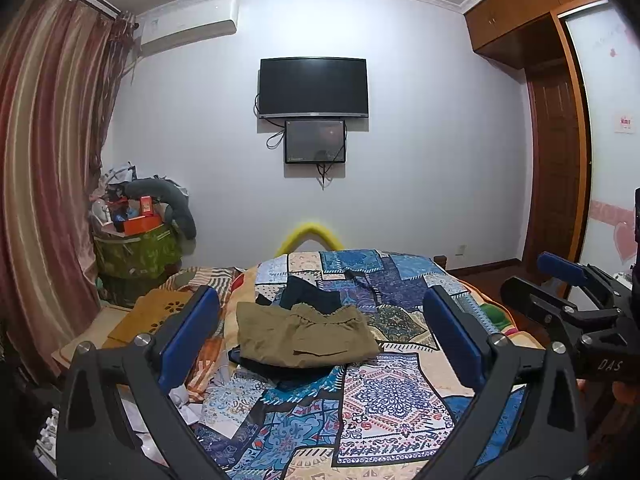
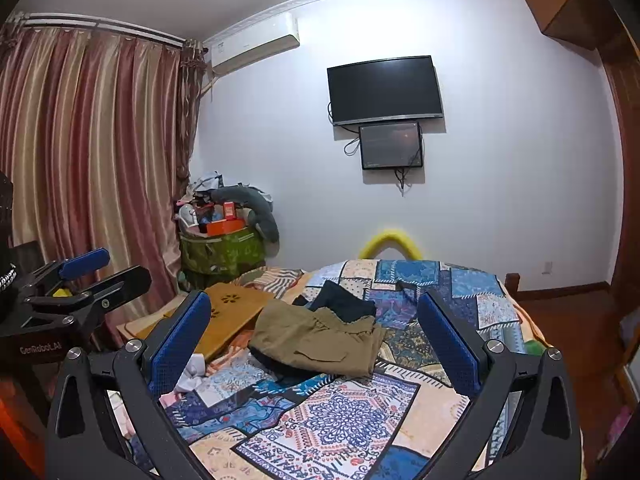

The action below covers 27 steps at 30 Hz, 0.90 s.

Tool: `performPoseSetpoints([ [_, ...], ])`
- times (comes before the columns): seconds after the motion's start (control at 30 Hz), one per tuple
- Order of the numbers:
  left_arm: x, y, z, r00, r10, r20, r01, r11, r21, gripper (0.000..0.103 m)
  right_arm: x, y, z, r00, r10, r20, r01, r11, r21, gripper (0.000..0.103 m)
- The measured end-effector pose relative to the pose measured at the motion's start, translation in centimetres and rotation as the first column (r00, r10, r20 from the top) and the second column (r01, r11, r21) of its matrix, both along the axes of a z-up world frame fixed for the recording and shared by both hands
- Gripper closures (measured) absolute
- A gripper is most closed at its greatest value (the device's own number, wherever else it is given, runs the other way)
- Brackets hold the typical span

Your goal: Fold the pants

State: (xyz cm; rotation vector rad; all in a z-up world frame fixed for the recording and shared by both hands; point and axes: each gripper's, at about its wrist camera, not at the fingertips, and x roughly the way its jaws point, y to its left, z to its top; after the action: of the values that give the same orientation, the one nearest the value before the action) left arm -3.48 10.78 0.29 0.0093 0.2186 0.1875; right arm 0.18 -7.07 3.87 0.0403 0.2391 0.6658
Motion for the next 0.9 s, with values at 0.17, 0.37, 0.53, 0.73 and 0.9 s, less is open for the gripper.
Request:
performPoseSetpoints([
  [0.17, 0.12, -0.1, -0.08, 1.0, -0.003, -0.004, 0.003, 1.0, 0.003, 0.0, -0.09, -0.1, -0.01, 1.0, -0.003, 0.003, 0.003, 1.0, -0.001, 0.001],
  [0.37, 0.35, -0.08, -0.17, 0.999, -0.037, -0.014, 0.037, 0.999, -0.008, 0.0, -0.1, -0.2, 0.26, 1.0, -0.01, 0.007, 0.01, 1.0, 0.004, 0.001],
  [0.53, 0.53, -0.04, -0.19, 0.999, -0.049, -0.024, 0.048, 0.999, -0.009, 0.0, -0.01, -0.26, 0.21, 1.0, -0.016, 0.008, 0.015, 1.0, 0.006, 0.001],
  [0.73, 0.79, -0.09, -0.24, 0.998, -0.054, -0.032, 0.054, 0.999, -0.008, 0.0, -0.06, -0.32, 0.24, 1.0, -0.02, 0.01, 0.02, 1.0, 0.007, 0.001],
  [0.9, 0.88, -0.2, -0.31, 0.998, -0.058, -0.037, 0.058, 0.998, -0.003, 0.0, 0.16, -0.42, 0.19, 1.0, -0.023, 0.008, 0.023, 1.0, 0.009, 0.001],
])
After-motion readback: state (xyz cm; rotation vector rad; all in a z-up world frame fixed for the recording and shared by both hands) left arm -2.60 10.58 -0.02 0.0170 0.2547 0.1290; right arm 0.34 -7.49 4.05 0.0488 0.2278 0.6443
